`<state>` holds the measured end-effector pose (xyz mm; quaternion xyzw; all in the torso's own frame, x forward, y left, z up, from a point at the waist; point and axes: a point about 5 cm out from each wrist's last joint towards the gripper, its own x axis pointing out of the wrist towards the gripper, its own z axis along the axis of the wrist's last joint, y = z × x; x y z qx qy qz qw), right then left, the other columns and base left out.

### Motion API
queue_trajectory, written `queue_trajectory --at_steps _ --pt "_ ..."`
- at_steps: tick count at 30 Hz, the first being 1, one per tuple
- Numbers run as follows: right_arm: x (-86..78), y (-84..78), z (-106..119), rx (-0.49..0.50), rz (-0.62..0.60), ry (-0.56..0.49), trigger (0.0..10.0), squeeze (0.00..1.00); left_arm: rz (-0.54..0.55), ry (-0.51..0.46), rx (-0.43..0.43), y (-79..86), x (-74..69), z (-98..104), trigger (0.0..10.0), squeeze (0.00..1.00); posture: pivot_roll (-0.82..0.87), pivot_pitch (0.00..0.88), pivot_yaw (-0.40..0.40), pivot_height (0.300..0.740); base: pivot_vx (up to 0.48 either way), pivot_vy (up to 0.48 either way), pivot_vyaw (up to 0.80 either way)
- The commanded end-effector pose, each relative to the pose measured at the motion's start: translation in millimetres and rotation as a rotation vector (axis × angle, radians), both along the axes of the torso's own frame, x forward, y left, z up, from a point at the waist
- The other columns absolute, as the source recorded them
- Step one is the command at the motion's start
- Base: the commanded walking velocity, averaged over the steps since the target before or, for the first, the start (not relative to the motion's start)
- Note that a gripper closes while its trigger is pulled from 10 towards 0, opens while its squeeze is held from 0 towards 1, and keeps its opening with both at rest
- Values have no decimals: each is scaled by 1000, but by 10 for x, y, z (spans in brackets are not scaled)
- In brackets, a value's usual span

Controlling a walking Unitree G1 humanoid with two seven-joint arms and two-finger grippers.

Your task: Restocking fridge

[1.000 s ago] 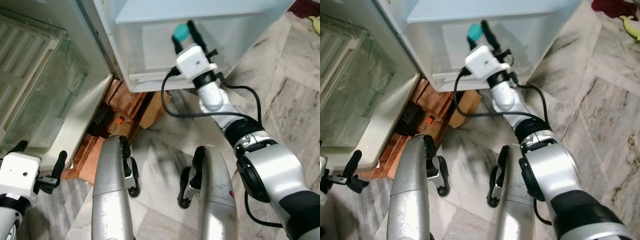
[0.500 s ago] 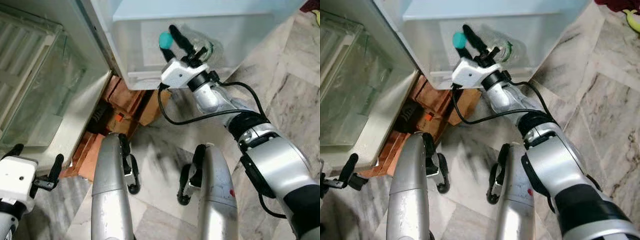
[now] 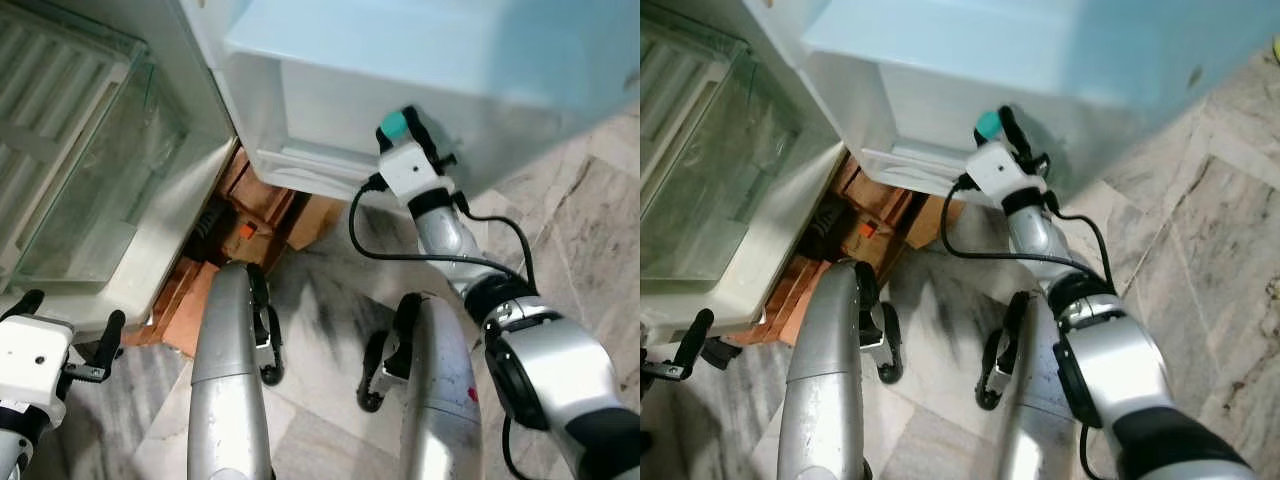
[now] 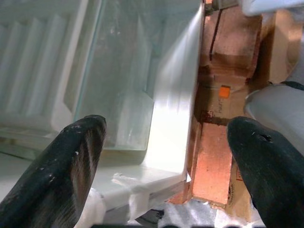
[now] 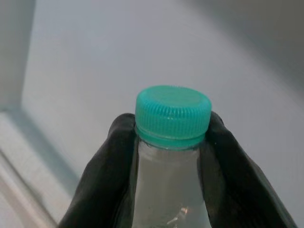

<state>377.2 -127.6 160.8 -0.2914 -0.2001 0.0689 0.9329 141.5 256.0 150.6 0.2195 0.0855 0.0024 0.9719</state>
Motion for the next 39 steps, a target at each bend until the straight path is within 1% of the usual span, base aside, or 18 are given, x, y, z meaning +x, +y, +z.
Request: queue_trajectory --at_steps 1,6,8,12,17,18,19,20,21,25,29,30,31,33,36,37,38,39 --pt "-14 -264 -140 70 -117 82 10000 0 12 41 8 39 -41 -51 10000 0 348 521 -8 574 0 0 0" --pt "-10 -427 -163 250 -171 141 10000 0 8 23 1 15 33 -63 10000 0 333 501 -15 574 0 0 0" --pt "-10 -475 -178 421 -137 187 10000 0 7 9 -5 3 85 -71 10000 0 324 488 -18 574 0 0 0" --pt "-1 -512 -143 505 -134 178 10000 0 5 -5 -9 -1 158 -88 10000 0 314 470 -22 574 0 0 0" --pt "-8 -578 -44 489 -168 93 10000 0 4 -32 -13 -8 255 -90 10000 0 304 440 -24 574 0 0 0" --pt "-15 -612 -25 497 -184 72 10000 298 2 -40 -15 -14 283 -87 10000 0 300 434 -24 574 0 0 0" --pt "-15 -612 -25 497 -184 72 10000 298 2 -40 -15 -14 283 -87 10000 0 300 434 -24 574 0 0 0" --pt "-19 -641 -16 514 -196 61 10000 957 -2 -47 -18 -24 317 -87 10000 0 296 426 -23 574 0 0 0" --pt "-22 -656 -18 521 -204 60 10000 1000 -4 -51 -19 -28 336 -89 10000 0 295 423 -23 574 0 0 0" --pt "-32 -679 -33 560 -215 59 10000 1000 -10 -67 -24 -45 424 -97 10000 0 288 406 -22 574 0 0 0" --pt "-18 -640 80 485 -175 6 10000 1000 -19 -74 -34 -58 489 -115 10000 0 274 376 -23 574 0 0 0" --pt "-12 -628 146 452 -162 -27 10000 863 -25 -74 -42 -63 509 -130 10000 0 267 368 -25 574 0 0 0" --pt "-7 -623 177 441 -155 -40 10000 863 -28 -72 -45 -67 521 -138 10000 0 264 365 -26 574 0 0 0" --pt "6 -600 246 428 -135 -63 10000 788 -37 -71 -53 -81 548 -160 10000 0 249 351 -28 574 0 0 0" --pt "24 -562 296 426 -108 -70 10000 784 -50 -69 -64 -107 605 -193 10000 0 242 338 -29 574 0 0 0" --pt "28 -547 310 428 -98 -72 10000 184 -53 -71 -68 -116 618 -194 10000 0 238 329 -30 574 0 0 0" --pt "31 -537 319 430 -91 -72 10000 184 -55 -72 -70 -123 627 -194 10000 0 238 329 -30 574 0 0 0" --pt "35 -525 327 436 -82 -70 10000 0 -57 -75 -73 -128 639 -195 10000 0 235 323 -30 574 0 0 0"
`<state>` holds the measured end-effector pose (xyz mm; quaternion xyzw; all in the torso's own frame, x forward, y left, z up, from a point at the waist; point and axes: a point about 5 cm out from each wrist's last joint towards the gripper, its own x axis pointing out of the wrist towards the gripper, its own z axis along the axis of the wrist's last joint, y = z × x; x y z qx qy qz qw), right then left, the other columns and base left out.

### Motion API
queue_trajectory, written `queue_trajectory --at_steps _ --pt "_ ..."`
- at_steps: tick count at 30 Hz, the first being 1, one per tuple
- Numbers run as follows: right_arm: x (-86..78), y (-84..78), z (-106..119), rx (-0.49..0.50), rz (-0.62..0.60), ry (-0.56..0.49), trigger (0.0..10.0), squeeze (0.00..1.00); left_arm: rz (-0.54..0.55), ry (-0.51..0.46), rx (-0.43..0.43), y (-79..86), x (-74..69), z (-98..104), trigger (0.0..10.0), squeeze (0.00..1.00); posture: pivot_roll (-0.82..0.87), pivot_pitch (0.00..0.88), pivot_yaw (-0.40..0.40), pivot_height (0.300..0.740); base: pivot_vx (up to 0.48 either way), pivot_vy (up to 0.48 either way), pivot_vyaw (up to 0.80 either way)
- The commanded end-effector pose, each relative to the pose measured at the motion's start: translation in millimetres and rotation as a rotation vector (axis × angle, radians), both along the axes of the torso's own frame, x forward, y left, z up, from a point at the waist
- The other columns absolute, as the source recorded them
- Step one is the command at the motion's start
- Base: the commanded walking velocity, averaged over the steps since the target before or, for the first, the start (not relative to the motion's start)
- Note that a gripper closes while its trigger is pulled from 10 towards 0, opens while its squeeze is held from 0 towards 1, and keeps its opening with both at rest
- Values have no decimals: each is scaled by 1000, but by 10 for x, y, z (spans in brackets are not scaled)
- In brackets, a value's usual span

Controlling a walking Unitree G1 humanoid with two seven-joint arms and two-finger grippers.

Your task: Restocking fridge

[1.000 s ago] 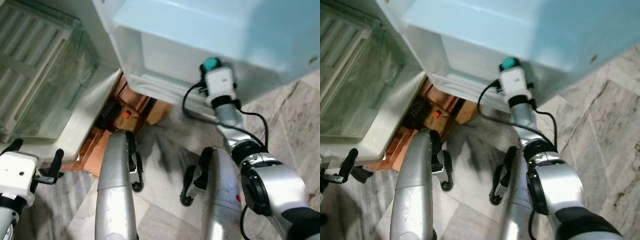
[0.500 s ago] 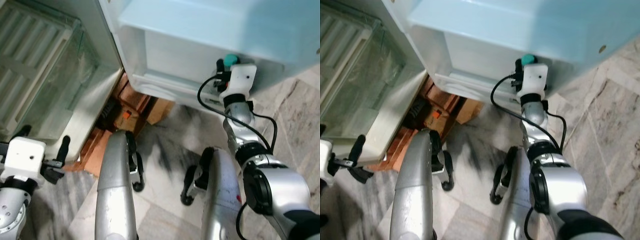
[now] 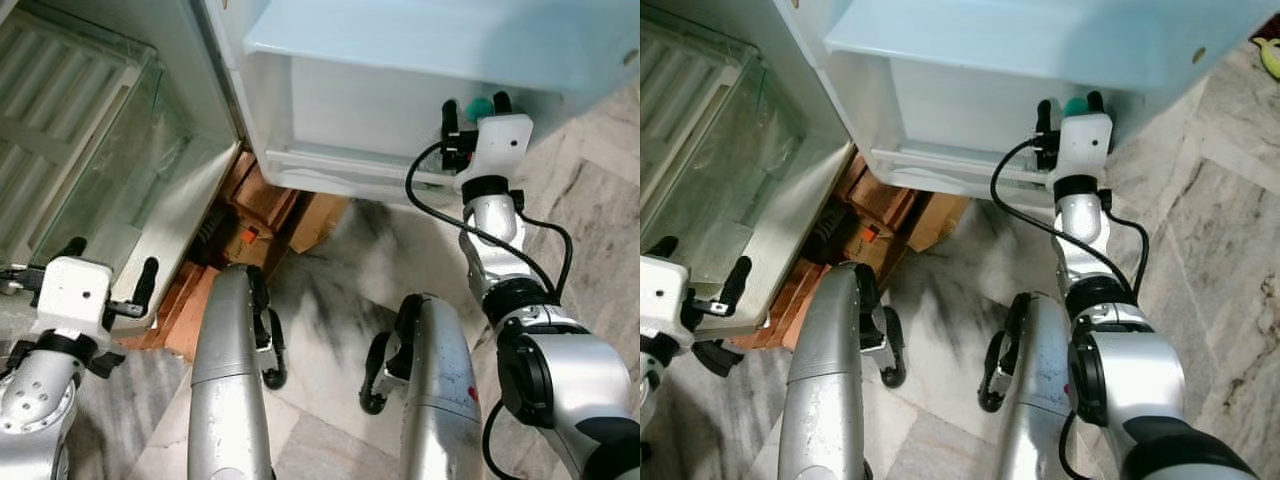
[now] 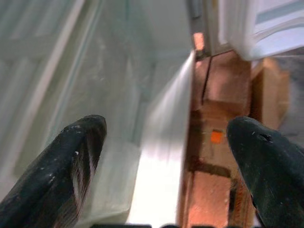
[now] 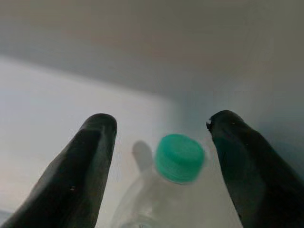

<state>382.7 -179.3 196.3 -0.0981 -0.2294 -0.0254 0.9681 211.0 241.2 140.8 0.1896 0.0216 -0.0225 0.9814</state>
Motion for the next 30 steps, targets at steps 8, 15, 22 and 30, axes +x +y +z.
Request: queue_trajectory --at_steps 8,15,22,30 --pt "-25 121 17 16 50 -30 10000 0 2 22 -18 13 101 -135 10000 0 204 258 -32 574 0 0 0" --pt "-123 236 -78 18 99 -47 10000 0 -26 9 -35 -65 248 -172 10000 0 170 196 -37 574 0 0 0" --pt "-477 371 -466 150 166 19 10000 1000 -60 -11 -86 -222 407 -247 10000 0 108 88 -39 574 0 0 0" --pt "-832 339 -911 267 88 217 10000 1000 -106 -17 -140 -434 498 -311 10000 0 76 19 -16 574 0 0 0"
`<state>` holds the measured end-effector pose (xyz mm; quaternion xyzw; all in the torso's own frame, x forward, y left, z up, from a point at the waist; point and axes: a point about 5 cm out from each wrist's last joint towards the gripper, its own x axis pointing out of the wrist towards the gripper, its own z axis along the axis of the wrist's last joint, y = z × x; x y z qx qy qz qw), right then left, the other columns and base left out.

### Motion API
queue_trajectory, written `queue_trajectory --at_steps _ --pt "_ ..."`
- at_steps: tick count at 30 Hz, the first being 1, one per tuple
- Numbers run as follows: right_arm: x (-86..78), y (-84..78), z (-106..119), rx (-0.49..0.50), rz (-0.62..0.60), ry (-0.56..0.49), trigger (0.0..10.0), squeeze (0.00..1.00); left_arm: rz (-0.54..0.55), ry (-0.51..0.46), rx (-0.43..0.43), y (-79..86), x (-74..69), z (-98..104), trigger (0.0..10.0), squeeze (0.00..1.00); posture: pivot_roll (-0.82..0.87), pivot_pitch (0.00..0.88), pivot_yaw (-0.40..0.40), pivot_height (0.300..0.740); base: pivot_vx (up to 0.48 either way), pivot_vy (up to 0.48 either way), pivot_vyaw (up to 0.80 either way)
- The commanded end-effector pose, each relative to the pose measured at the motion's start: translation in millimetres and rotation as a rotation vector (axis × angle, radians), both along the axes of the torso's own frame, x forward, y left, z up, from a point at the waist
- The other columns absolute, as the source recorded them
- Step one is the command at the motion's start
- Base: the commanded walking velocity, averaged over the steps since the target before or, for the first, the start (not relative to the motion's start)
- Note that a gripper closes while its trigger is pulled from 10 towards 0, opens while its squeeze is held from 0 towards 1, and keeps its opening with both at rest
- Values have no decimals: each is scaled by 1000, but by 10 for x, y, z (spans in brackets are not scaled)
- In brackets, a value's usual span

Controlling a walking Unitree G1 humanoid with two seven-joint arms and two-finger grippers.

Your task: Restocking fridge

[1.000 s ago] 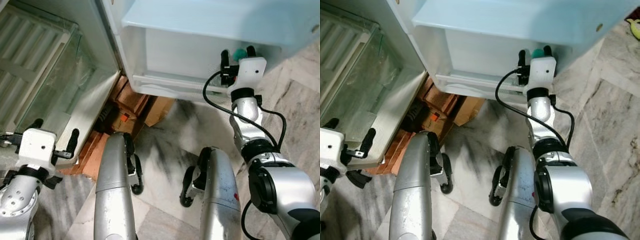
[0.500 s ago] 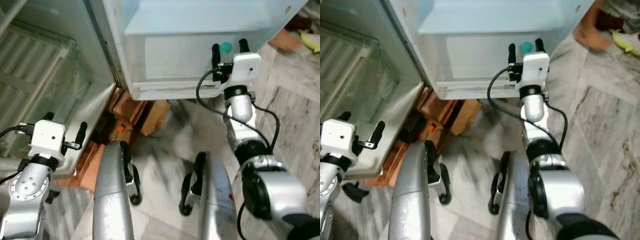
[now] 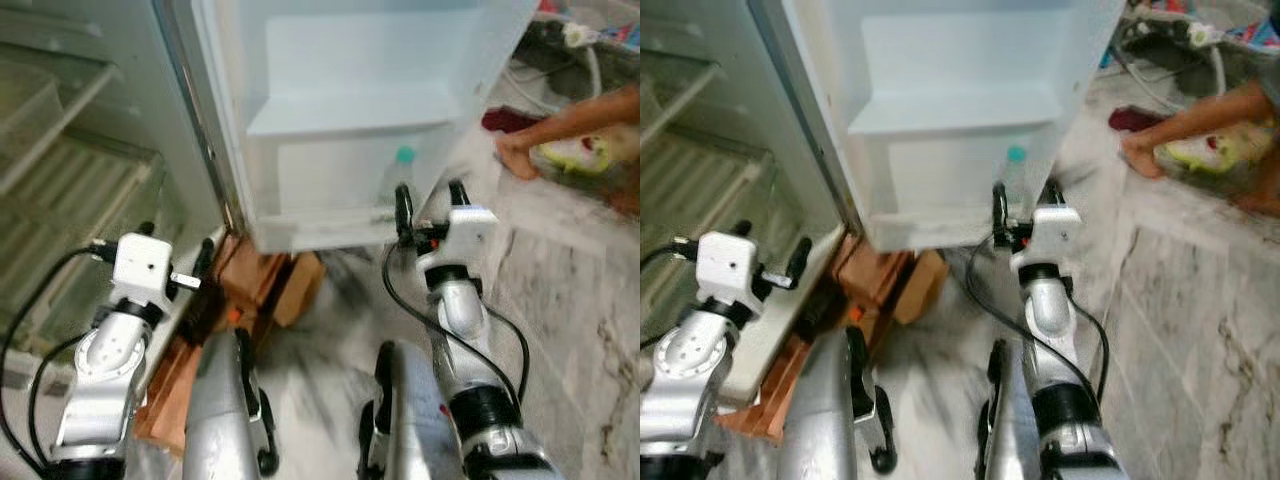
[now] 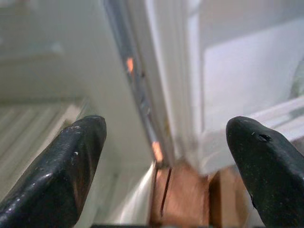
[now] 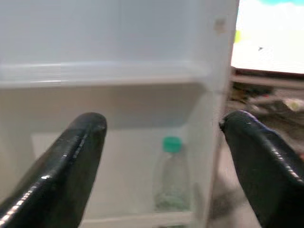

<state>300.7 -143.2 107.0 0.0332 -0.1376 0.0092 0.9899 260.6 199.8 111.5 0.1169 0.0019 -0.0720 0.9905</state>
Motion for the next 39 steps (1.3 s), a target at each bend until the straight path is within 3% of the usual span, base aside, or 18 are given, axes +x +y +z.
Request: queue_trajectory --at_steps 1,2,3,4,7,14,23,31,39 --pt "-29 -37 -43 33 -37 68 10000 1000 -9 -10 12 -41 21 -13 10000 0 73 15 -9 574 0 0 0" --pt "-51 -48 -59 46 -49 106 10000 1000 -12 -17 14 -60 38 -9 10000 0 71 14 -7 574 0 0 0" --pt "-85 -52 -44 27 -39 99 10000 533 -26 -31 35 -85 52 8 10000 0 65 9 -10 574 0 0 0" --pt "-111 -58 -28 0 -21 93 10000 0 -57 -53 69 -121 62 35 10000 0 59 1 -14 574 0 0 0" --pt "-193 -106 57 -23 -15 33 10000 0 -98 -76 103 -176 76 52 10000 0 46 0 -21 574 0 0 0" --pt "-236 -167 60 -42 -36 72 10000 0 -77 -30 21 -248 110 -100 10000 0 10 0 -27 624 0 0 0" --pt "-238 -213 -7 -31 -68 118 10000 0 -34 14 8 -149 66 -274 10000 0 12 0 -44 689 0 0 0" --pt "-111 -205 62 -24 -81 116 10000 0 -16 -1 38 -151 214 -212 10000 0 19 0 -45 740 0 0 0" --pt "-85 -187 111 -27 -65 103 10000 0 -25 -18 27 -112 245 -141 10000 0 22 0 -47 740 0 0 0"
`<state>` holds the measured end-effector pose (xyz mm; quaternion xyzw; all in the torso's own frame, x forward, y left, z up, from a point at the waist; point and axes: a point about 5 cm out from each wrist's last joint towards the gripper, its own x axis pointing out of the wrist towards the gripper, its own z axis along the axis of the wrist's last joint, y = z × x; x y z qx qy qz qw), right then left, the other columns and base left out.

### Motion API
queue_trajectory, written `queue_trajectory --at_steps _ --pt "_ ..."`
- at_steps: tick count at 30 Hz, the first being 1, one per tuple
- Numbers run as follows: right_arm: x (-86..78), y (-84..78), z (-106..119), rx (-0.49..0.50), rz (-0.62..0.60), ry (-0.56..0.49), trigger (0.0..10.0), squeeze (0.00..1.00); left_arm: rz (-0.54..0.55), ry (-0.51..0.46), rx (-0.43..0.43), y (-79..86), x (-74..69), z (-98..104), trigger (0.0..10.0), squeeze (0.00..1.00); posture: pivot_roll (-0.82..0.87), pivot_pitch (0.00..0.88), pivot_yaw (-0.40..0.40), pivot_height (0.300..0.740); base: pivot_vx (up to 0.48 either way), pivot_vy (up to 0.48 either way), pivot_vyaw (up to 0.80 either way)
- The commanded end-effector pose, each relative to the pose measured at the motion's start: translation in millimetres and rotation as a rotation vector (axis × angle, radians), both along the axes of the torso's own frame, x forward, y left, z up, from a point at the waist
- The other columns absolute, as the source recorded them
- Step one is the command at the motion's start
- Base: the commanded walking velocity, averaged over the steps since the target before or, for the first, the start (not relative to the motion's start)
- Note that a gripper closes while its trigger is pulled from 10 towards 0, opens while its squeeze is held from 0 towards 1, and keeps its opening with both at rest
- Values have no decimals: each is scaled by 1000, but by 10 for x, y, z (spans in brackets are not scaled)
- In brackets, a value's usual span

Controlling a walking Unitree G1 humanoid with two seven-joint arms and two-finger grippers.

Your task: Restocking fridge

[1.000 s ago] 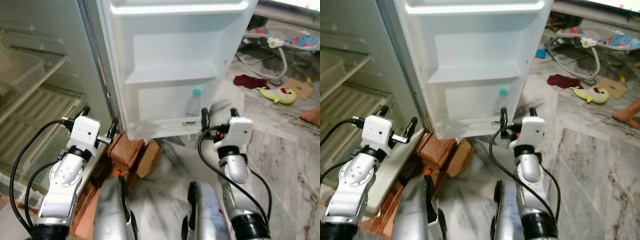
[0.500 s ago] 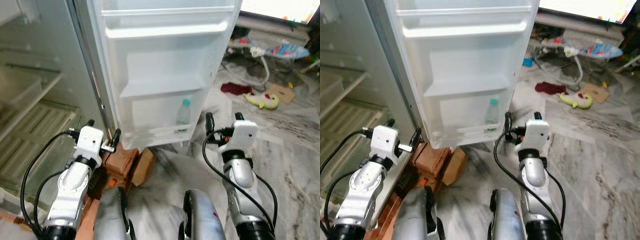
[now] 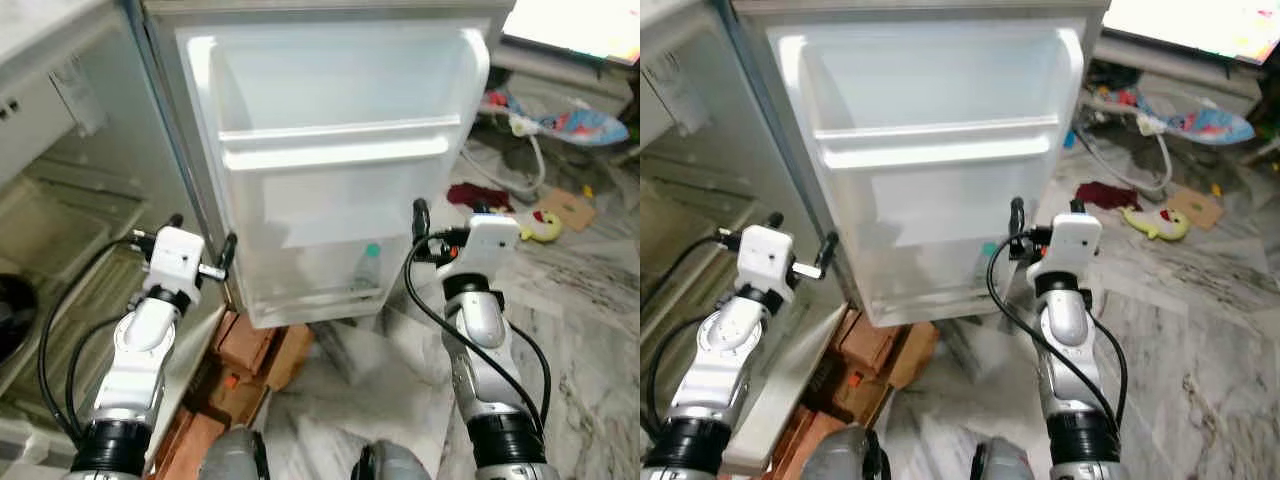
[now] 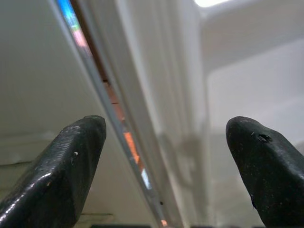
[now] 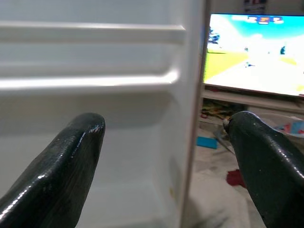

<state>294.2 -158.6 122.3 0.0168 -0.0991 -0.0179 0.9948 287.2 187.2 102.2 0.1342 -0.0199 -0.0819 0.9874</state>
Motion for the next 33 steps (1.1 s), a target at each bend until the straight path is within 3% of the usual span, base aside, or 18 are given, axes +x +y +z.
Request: queue_trajectory --at_steps 1,8,13,17,26,27,33 --pt "-54 -20 -64 5 -1 34 10000 0 3 30 -4 19 -59 -71 10000 0 18 0 -46 740 0 0 0" --pt "-224 -92 -249 -21 -36 109 10000 0 63 79 -6 25 -267 -285 10000 0 -9 0 -63 740 0 0 0" --pt "-273 -90 -303 17 -3 123 10000 0 83 78 -22 58 -249 -292 10000 0 -5 0 -65 740 0 0 0" --pt "-272 -95 -413 56 12 214 10000 0 57 50 -17 5 -184 -225 10000 0 -5 0 -65 740 0 -429 0" --pt "-235 -171 -397 -61 -26 225 10000 0 27 43 -18 -84 -157 -219 10000 0 -12 0 -61 740 0 -480 0" --pt "-216 -152 -391 -129 -24 221 10000 0 23 42 -19 -96 -153 -218 10000 0 -12 0 -60 740 0 -480 0" --pt "-163 5 -272 -176 70 158 10000 0 21 32 -5 -92 -132 -201 10000 0 -6 0 -59 740 0 -477 0"
